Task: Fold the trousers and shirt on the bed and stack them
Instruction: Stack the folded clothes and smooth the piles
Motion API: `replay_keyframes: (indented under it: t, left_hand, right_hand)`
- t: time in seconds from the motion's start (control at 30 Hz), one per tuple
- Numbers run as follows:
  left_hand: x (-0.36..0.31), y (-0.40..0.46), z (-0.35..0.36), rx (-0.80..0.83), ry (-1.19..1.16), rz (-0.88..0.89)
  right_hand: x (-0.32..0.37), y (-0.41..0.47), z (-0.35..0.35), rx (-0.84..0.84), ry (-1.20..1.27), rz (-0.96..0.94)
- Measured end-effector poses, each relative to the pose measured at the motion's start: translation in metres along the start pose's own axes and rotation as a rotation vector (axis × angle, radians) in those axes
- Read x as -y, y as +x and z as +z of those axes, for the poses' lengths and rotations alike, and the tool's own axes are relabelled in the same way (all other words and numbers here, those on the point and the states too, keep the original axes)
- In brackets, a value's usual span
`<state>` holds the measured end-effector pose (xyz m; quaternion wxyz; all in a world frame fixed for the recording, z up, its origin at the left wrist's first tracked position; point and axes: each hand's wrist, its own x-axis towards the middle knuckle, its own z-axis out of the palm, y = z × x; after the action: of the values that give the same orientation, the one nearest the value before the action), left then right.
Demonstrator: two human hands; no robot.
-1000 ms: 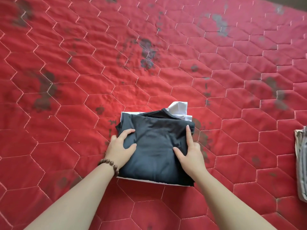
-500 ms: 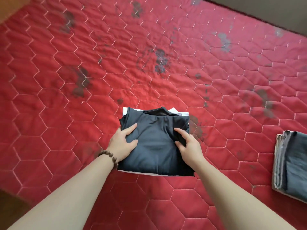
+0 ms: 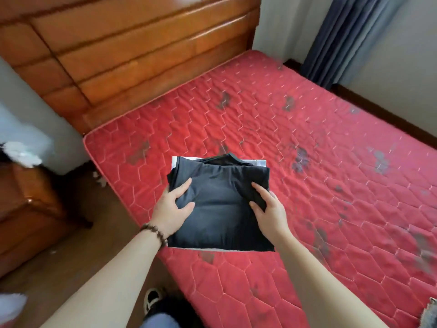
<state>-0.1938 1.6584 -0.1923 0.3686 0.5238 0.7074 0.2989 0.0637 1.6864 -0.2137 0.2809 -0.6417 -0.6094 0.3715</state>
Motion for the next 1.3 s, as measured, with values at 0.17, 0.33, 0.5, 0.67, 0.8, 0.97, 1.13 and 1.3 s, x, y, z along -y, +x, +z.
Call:
replay_keyframes:
  t: [0.17, 0.33, 0.5, 0.67, 0.8, 0.97, 1.13, 1.3]
  left_hand:
    - [0.047, 0.014, -0.09, -0.107, -0.048, -0.076]
    - [0.111, 0.051, -0.18, -0.19, -0.123, -0.133]
    - [0.17, 0.093, -0.262, -0.227, -0.116, -0.186]
    - [0.21, 0.141, -0.316, -0.269, -0.082, -0.232]
    - [0.234, 0.189, -0.338, -0.29, -0.087, -0.27]
    - [0.255, 0.267, -0.359, -0.325, -0.089, -0.285]
    - [0.279, 0.353, -0.369, -0.441, -0.151, -0.274]
    - [0.354, 0.416, -0.326, -0.559, -0.159, -0.297]
  right_hand:
    - [0.076, 0.036, 0.077, 0.104, -0.047, -0.104]
    - [0.149, 0.081, 0.177, 0.197, -0.101, -0.152]
    - [0.213, 0.12, 0.272, 0.279, -0.132, -0.174]
    - [0.257, 0.164, 0.338, 0.32, -0.166, -0.21]
    - [0.279, 0.214, 0.376, 0.359, -0.204, -0.24]
    - [0.301, 0.299, 0.419, 0.402, -0.234, -0.307]
    - [0.317, 0.395, 0.466, 0.407, -0.259, -0.404]
    - [0.255, 0.473, 0.531, 0.464, -0.305, -0.413]
